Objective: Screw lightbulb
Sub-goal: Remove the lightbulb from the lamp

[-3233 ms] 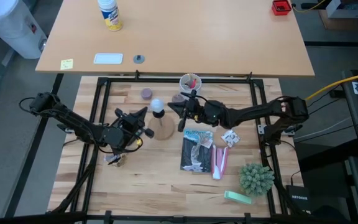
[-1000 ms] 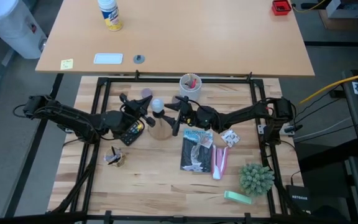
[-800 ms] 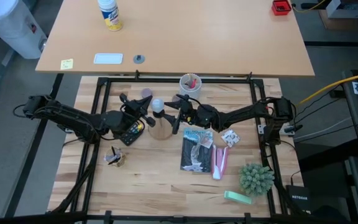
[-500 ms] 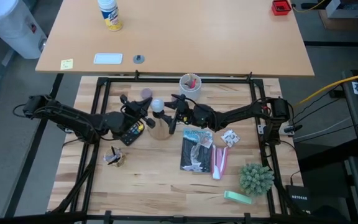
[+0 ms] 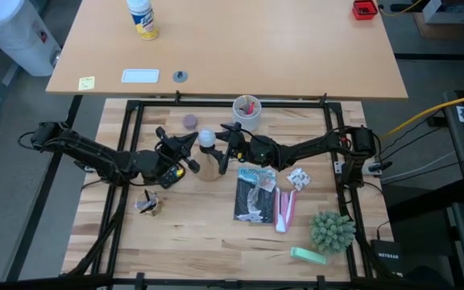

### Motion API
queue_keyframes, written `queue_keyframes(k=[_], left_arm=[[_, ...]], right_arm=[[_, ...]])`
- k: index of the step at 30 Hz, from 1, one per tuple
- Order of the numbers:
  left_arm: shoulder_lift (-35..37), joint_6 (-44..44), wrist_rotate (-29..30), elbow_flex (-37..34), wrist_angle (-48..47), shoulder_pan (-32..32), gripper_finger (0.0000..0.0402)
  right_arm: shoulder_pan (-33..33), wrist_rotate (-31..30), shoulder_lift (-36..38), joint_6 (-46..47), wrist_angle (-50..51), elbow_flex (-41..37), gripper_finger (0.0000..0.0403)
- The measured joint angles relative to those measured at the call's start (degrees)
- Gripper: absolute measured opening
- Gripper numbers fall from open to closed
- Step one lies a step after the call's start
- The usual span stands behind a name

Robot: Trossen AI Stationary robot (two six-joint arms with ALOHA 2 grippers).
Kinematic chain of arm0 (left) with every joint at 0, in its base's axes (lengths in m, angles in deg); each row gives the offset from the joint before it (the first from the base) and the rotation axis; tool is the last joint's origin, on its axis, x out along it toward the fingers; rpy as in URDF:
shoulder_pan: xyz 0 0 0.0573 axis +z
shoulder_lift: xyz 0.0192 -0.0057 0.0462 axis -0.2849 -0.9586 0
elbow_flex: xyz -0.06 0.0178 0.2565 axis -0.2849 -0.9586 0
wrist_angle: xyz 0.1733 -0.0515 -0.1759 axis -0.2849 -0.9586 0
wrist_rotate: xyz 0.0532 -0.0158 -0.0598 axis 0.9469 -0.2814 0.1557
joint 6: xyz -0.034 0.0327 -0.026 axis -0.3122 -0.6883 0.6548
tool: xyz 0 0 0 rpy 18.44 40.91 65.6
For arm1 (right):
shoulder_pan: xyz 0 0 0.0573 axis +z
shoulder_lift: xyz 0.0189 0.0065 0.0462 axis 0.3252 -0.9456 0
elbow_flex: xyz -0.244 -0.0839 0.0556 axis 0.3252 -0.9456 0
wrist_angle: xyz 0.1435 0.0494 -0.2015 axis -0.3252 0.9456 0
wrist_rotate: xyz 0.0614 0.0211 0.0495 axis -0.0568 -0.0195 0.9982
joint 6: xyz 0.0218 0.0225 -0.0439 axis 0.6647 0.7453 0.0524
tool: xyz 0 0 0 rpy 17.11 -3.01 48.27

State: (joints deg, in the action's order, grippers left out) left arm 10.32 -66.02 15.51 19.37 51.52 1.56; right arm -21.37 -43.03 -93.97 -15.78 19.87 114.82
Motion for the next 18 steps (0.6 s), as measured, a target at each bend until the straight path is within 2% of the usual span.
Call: queue_keyframes(k=[18], left_arm=[[0.0, 0.4, -0.5, 0.0, 0.2, -5.0, 0.0001]], right_arm=[[0.0, -0.2, 0.0, 0.1, 0.0, 0.0, 0.0256]])
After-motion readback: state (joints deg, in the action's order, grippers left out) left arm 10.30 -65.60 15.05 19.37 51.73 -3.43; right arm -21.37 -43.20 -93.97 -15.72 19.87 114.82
